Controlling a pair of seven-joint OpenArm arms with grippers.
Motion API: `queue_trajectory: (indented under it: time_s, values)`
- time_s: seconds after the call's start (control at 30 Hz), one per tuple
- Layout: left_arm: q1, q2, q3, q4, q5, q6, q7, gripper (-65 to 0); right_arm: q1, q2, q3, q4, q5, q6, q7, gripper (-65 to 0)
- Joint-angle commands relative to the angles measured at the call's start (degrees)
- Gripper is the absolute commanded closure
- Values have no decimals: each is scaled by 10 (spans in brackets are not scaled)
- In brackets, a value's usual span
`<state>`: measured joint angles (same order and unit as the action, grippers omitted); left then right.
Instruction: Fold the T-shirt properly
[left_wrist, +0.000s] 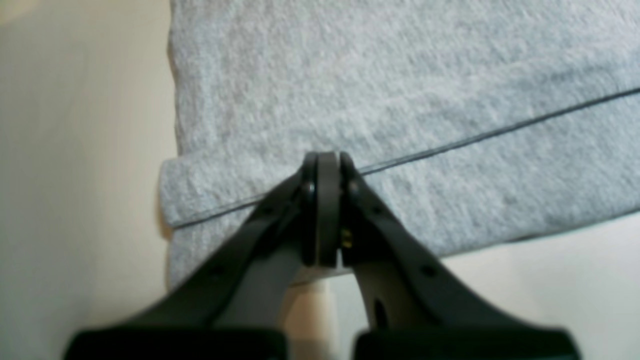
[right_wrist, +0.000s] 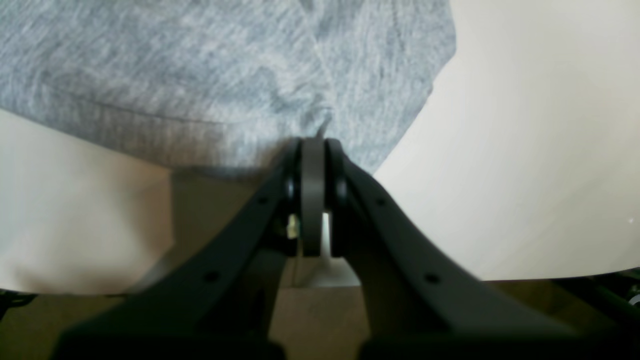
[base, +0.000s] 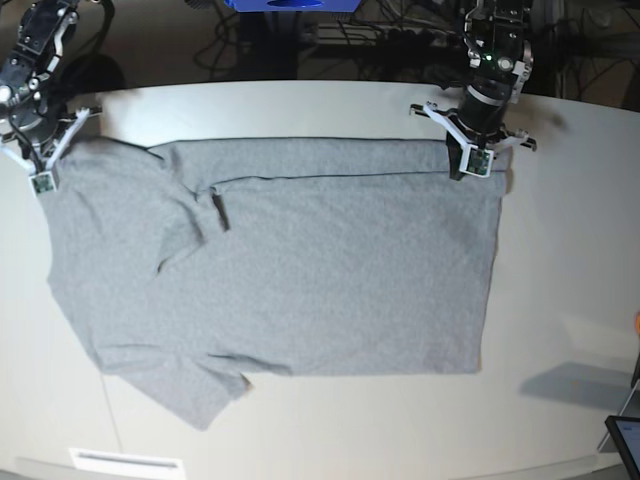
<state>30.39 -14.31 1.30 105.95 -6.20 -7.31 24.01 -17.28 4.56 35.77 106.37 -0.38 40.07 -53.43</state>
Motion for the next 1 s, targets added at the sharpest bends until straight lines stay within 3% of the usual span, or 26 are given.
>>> queue_trajectory:
  time_s: [0.0, 0.27, 0.63, 0.97]
  values:
    - [8, -9, -2, 8, -1, 5, -11, 0, 4, 8, 3, 8, 2, -1, 9, 0]
    - [18, -31, -2, -10, -1, 5, -13, 0, 20, 20, -1, 8, 0, -1, 9, 0]
    - [27, -29, -59, -19, 0, 5, -15, 0, 40, 36, -2, -41, 0, -1, 14, 0]
    - [28, -31, -63, -20, 0, 5, -15, 0, 53, 54, -19, -44, -1, -1, 14, 0]
